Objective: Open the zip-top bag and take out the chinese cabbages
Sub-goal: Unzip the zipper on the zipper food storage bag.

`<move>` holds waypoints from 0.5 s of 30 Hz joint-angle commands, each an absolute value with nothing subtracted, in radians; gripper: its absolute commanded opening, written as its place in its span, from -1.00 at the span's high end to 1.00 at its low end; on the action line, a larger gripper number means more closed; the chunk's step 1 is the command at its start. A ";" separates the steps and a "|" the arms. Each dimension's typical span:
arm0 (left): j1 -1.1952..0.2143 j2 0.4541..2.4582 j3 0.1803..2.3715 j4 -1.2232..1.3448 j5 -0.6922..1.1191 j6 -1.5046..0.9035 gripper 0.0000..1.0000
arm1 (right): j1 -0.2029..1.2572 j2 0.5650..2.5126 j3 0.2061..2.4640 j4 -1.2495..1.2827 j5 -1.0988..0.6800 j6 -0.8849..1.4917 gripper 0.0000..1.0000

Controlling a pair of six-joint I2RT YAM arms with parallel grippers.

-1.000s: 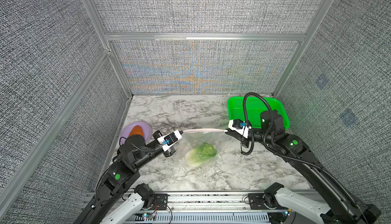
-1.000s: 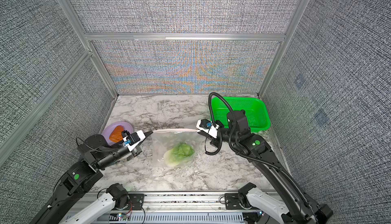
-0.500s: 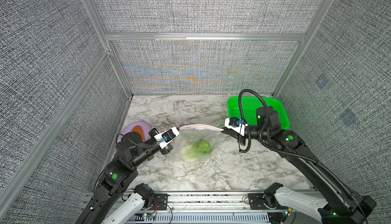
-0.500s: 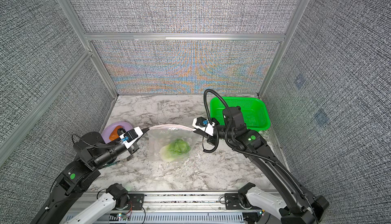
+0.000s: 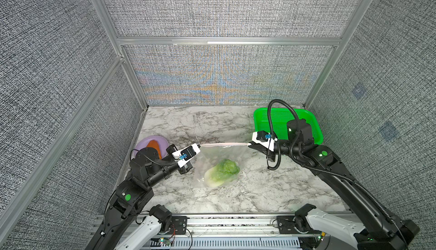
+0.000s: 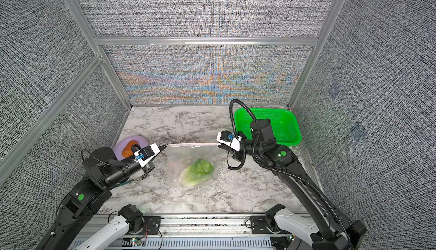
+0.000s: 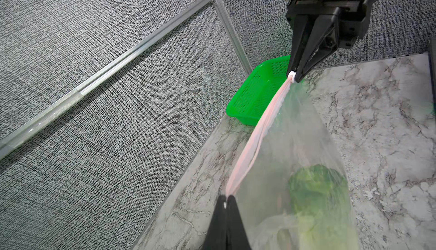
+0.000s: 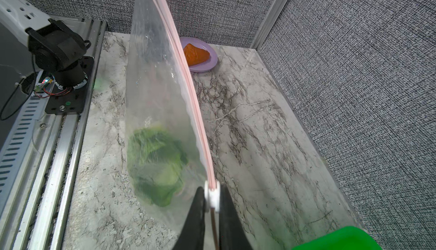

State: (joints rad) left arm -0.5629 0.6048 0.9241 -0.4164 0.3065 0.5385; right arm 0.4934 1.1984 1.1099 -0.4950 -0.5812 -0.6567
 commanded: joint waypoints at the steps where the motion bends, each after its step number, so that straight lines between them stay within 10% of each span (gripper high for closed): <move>1: -0.559 0.603 0.917 -0.389 0.304 0.526 1.00 | 0.488 1.201 1.104 -0.494 -0.566 -0.663 1.00; 15: -0.545 0.633 0.911 -0.365 0.314 0.522 1.00 | 0.479 1.207 1.106 -0.513 -0.514 -0.675 1.00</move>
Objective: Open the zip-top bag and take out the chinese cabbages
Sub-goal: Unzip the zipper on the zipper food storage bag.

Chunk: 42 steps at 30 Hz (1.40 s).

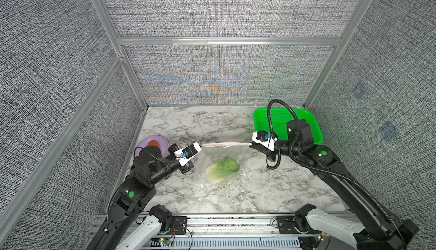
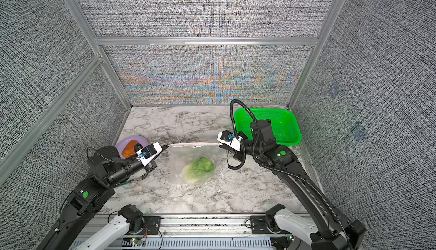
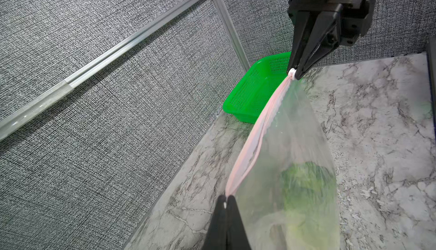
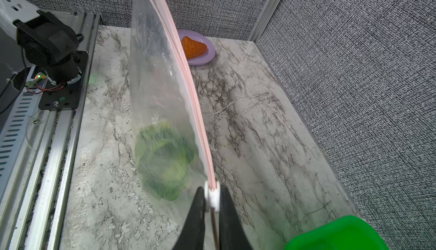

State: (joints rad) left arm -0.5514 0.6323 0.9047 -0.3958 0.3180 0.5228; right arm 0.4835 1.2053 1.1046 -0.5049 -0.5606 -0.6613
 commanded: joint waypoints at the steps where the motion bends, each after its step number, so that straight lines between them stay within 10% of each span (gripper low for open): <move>1: -0.545 0.632 0.909 -0.365 0.314 0.522 1.00 | 0.477 1.206 1.104 -0.513 -0.507 -0.675 1.00; 22: -0.529 0.694 0.900 -0.324 0.431 0.450 0.96 | 0.479 1.236 1.126 -0.483 -0.610 -0.626 1.00; 26: -0.529 0.707 0.901 -0.318 0.451 0.436 0.14 | 0.495 1.242 1.142 -0.481 -0.615 -0.624 1.00; 29: -0.529 0.704 0.899 -0.314 0.448 0.426 -0.99 | 0.508 1.238 1.150 -0.476 -0.615 -0.624 1.00; 42: -0.530 0.756 1.017 -0.403 0.575 0.397 -1.00 | 0.576 1.260 1.198 -0.477 -0.588 -0.624 1.00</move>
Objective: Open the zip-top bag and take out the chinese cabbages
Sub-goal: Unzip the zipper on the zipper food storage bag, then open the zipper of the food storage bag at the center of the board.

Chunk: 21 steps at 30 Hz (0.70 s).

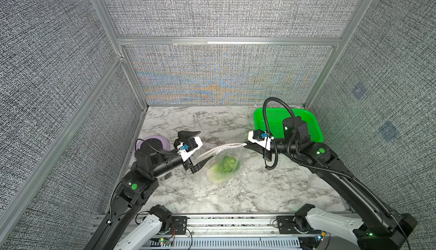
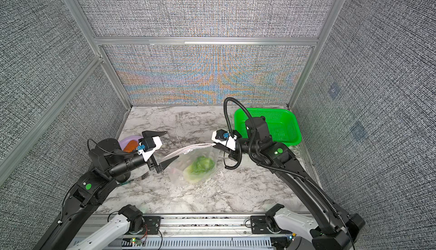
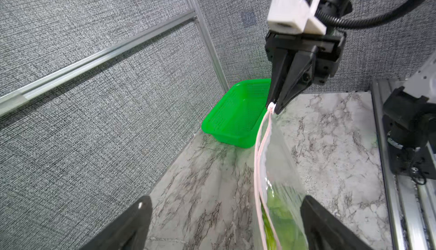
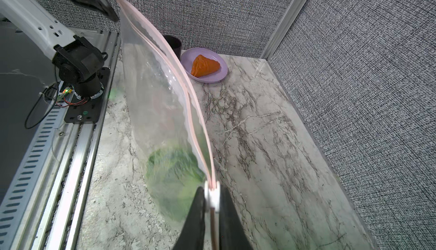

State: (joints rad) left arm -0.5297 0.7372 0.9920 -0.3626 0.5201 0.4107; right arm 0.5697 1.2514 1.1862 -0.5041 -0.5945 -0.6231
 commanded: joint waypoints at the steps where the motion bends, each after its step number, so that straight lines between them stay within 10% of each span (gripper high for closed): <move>1: -0.529 0.767 1.025 -0.416 0.586 0.401 -1.00 | 0.578 1.262 1.199 -0.474 -0.585 -0.625 1.00; 21: -0.538 0.945 1.101 -0.527 0.690 0.415 -0.35 | 0.618 1.285 1.206 -0.455 -0.586 -0.608 1.00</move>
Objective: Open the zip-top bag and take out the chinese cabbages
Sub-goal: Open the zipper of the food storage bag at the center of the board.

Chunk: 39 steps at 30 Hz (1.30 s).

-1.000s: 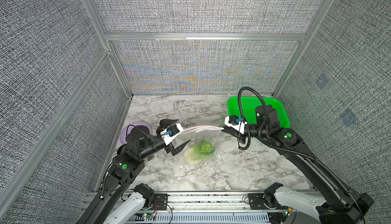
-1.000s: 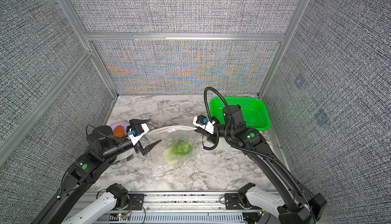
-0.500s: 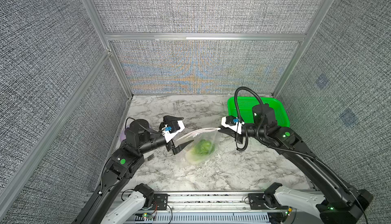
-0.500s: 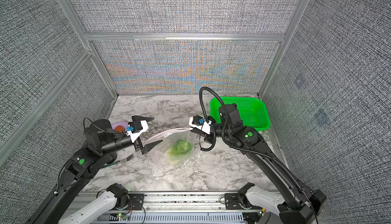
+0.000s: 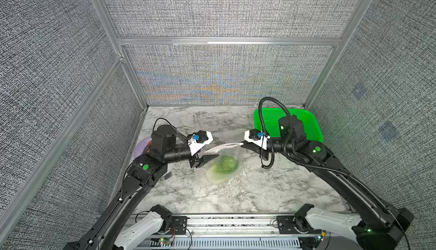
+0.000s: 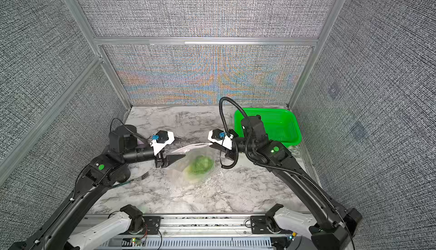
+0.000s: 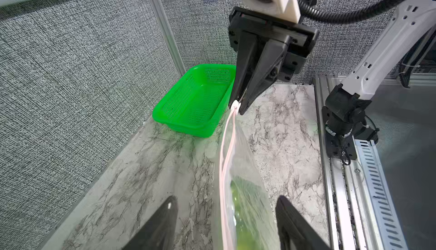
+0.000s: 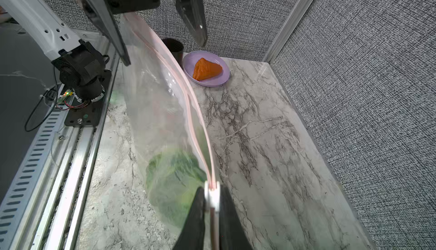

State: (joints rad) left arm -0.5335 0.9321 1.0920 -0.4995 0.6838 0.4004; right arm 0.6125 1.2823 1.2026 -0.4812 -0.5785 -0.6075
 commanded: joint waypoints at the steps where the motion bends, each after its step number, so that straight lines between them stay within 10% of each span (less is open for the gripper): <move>1: -0.541 0.951 1.106 -0.537 0.685 0.420 -0.35 | 0.618 1.286 1.206 -0.454 -0.586 -0.607 1.00; 12: -0.591 1.023 1.178 -0.699 0.594 0.479 -0.02 | 0.624 1.289 1.218 -0.457 -0.583 -0.612 1.00; 21: -0.635 1.051 1.190 -0.718 0.580 0.530 1.00 | 0.629 1.290 1.215 -0.458 -0.584 -0.607 1.00; 39: -0.635 1.038 1.189 -0.823 0.566 0.599 1.00 | 0.616 1.283 1.191 -0.482 -0.455 -0.632 1.00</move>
State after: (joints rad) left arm -0.6353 1.0405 1.1862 -0.7635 0.5751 0.5762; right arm 0.6243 1.2846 1.1950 -0.4812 -0.5327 -0.6147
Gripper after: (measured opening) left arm 0.048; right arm 0.126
